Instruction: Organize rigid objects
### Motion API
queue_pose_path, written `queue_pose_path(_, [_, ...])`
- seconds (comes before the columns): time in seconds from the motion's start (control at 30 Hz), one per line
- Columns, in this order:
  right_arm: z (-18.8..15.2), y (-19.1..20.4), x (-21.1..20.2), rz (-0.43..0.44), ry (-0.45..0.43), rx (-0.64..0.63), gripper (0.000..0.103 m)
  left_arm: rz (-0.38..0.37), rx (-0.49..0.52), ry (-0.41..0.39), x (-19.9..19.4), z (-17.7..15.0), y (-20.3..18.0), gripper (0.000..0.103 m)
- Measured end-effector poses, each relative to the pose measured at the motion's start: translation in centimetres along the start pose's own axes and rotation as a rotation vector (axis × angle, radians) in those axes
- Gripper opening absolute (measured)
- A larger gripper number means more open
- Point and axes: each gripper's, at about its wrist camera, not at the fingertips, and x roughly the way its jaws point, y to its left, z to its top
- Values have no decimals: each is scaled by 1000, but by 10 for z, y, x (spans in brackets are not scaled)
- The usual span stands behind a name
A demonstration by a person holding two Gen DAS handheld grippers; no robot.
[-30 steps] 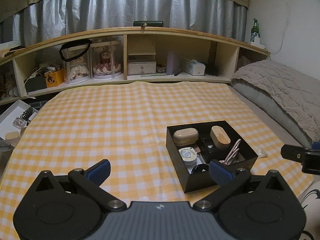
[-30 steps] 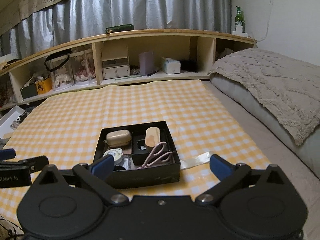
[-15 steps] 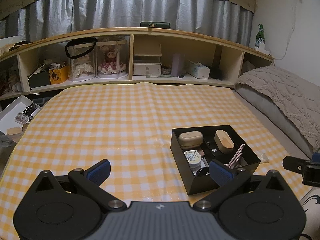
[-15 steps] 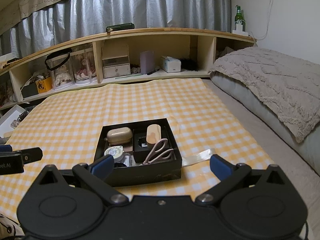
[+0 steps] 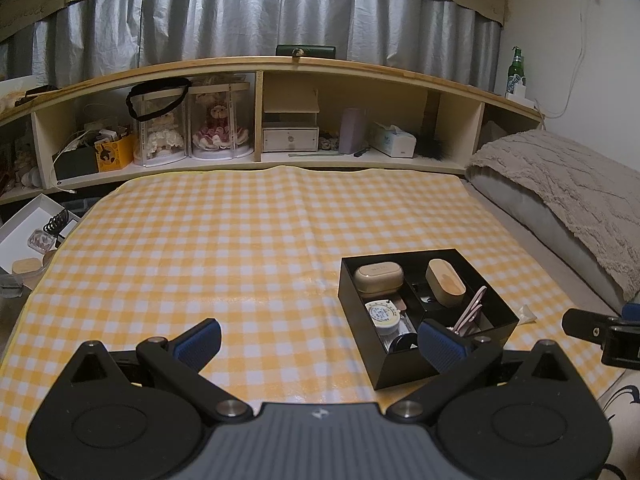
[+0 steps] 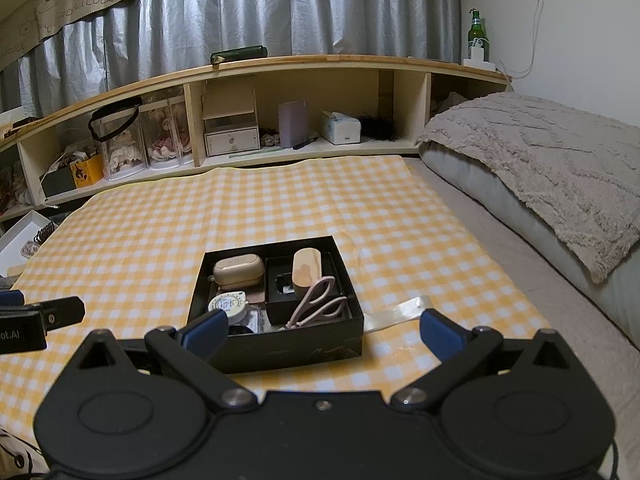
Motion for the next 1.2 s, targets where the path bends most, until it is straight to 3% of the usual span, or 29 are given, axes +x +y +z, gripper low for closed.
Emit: queue_pose_path(1.2, [-1, 1, 0, -4, -1, -3, 103, -9, 9, 4, 0, -1, -2, 103])
